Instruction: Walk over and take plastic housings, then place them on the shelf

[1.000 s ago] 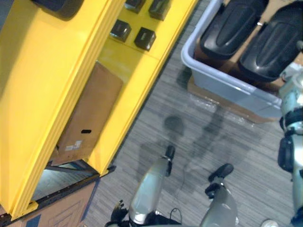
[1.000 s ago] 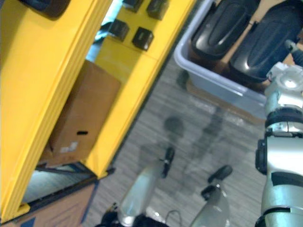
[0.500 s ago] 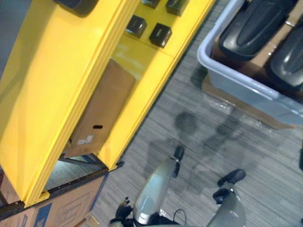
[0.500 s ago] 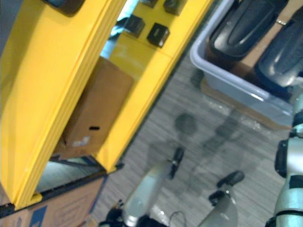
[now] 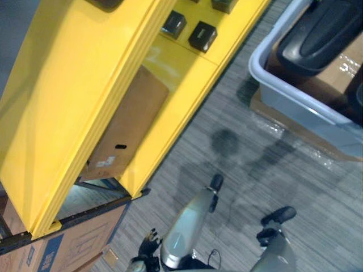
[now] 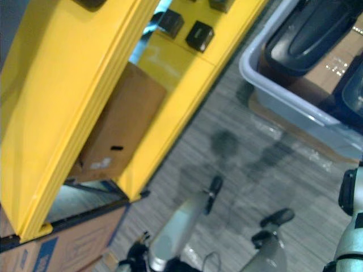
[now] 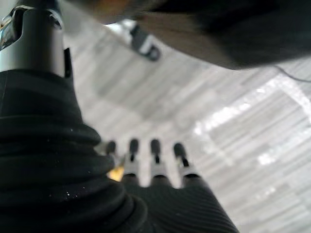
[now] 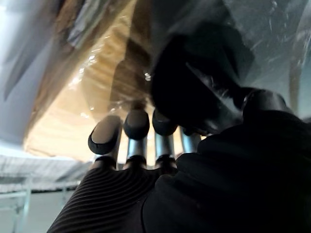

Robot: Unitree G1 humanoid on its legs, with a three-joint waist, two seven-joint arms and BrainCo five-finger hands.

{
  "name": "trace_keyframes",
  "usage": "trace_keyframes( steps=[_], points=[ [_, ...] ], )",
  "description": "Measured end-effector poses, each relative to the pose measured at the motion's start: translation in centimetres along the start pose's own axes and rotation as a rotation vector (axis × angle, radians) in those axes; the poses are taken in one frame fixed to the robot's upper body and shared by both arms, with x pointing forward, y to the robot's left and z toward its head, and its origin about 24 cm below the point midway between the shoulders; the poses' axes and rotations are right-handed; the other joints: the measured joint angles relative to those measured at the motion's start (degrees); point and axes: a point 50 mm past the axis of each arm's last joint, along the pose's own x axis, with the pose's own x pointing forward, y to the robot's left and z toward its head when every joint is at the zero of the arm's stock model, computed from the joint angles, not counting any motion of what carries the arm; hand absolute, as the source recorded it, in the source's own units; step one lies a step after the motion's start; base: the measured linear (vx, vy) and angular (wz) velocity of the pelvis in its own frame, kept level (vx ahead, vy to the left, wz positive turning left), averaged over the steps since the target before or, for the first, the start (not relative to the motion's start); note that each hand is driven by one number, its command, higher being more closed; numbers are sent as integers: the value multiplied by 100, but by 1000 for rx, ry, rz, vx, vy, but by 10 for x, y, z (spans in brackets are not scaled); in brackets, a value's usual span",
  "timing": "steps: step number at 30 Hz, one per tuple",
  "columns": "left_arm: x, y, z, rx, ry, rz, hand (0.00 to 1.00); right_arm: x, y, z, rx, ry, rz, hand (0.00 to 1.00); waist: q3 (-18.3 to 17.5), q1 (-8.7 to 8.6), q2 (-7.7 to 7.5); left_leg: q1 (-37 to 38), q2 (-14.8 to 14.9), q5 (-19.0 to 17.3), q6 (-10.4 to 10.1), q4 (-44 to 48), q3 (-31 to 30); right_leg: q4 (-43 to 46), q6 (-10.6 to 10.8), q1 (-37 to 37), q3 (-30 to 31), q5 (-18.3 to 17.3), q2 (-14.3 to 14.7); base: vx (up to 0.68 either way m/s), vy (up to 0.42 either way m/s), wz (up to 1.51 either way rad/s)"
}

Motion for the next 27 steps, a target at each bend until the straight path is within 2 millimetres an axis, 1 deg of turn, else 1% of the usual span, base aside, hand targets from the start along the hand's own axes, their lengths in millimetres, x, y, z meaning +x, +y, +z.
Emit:
trace_keyframes(
  steps=[2,4,6,7,9,10,11,12,14,15,16,18,20,21,22,23,24,27],
  points=[
    [1,0,6,0,-25,-1,0,0,2,0,6,-33,-19,100,3,-31,-5,-59,44,-69,5,105,-15,-24,4,19,-1,3,53,-54,12,-6],
    [1,3,14,4,-62,6,0,-2,6,4,6,-85,-58,100,47,-89,-64,-93,66,-86,8,150,-13,-68,30,21,-4,27,84,-48,2,-5],
    [2,11,26,-21,-122,42,0,-7,14,11,15,-138,-84,100,139,-160,-192,-87,147,-104,-15,221,31,-182,11,71,6,91,178,-27,-19,-12],
    [2,13,30,-39,-139,51,0,-8,16,13,10,-152,-91,100,167,-162,-231,-83,188,-112,-25,238,56,-202,9,75,24,111,211,-21,-30,-19],
    [1,18,46,-63,-221,81,0,-13,18,21,6,-210,-140,100,284,-192,-399,-10,277,-112,-28,215,118,-226,28,98,69,145,281,-25,-37,-17],
    [1,18,49,-66,-237,86,0,-14,18,22,3,-225,-148,100,305,-202,-429,23,297,-114,-33,214,129,-230,26,123,80,143,297,-25,-36,-10],
    [1,19,55,-83,-265,102,0,-17,21,26,2,-257,-164,100,350,-253,-495,116,338,-119,-40,208,136,-277,23,227,87,143,345,-21,-26,-5],
    [0,20,59,-93,-281,115,0,-19,24,29,-3,-276,-172,100,373,-293,-530,175,356,-119,-42,195,136,-303,22,293,82,142,369,-43,-41,-4],
    [-2,22,75,-130,-370,148,0,-27,27,41,20,-360,-212,100,466,-417,-671,386,421,-121,-53,90,146,-376,-3,480,79,134,446,-52,-38,-3],
    [-3,22,80,-140,-391,155,0,-29,27,44,34,-378,-226,100,476,-434,-705,420,436,-121,-67,59,149,-381,-14,493,84,130,459,-62,-18,-6],
    [-5,22,92,-164,-440,177,0,-35,26,53,60,-423,-260,100,473,-493,-786,468,471,-99,-103,-30,162,-395,-46,505,87,122,469,-76,-8,-10],
    [-8,24,104,-184,-493,202,0,-40,29,57,79,-455,-279,100,510,-498,-872,627,526,-72,-143,-115,232,-431,-56,591,140,123,530,-45,-23,-13],
    [-12,27,117,-197,-552,229,0,-48,42,58,72,-491,-271,100,491,-552,-1001,892,570,-15,-219,-289,252,-530,-68,803,149,119,566,-15,-38,-6],
    [-17,28,129,-182,-605,240,0,-55,50,61,63,-524,-260,100,483,-615,-1123,1033,591,50,-271,-419,253,-584,-81,888,149,114,604,0,0,0],
    [-18,28,131,-180,-615,238,0,-56,51,62,63,-531,-257,100,471,-624,-1155,1039,597,67,-283,-444,254,-594,-85,887,149,114,611,-27,-44,1],
    [-22,28,140,-167,-660,228,0,-61,55,66,63,-556,-251,100,451,-667,-1268,1062,613,145,-315,-562,248,-640,-105,881,142,122,642,-38,-67,1],
    [-25,24,149,-156,-700,218,0,-65,56,69,66,-572,-247,100,456,-687,-1341,1105,628,211,-345,-683,249,-683,-137,882,139,139,669,-47,-79,0],
    [-33,11,162,-125,-775,184,0,-71,60,74,52,-617,-261,100,450,-725,-1376,1217,632,330,-381,-872,261,-721,-182,907,149,169,683,-51,-42,0]
  ],
)
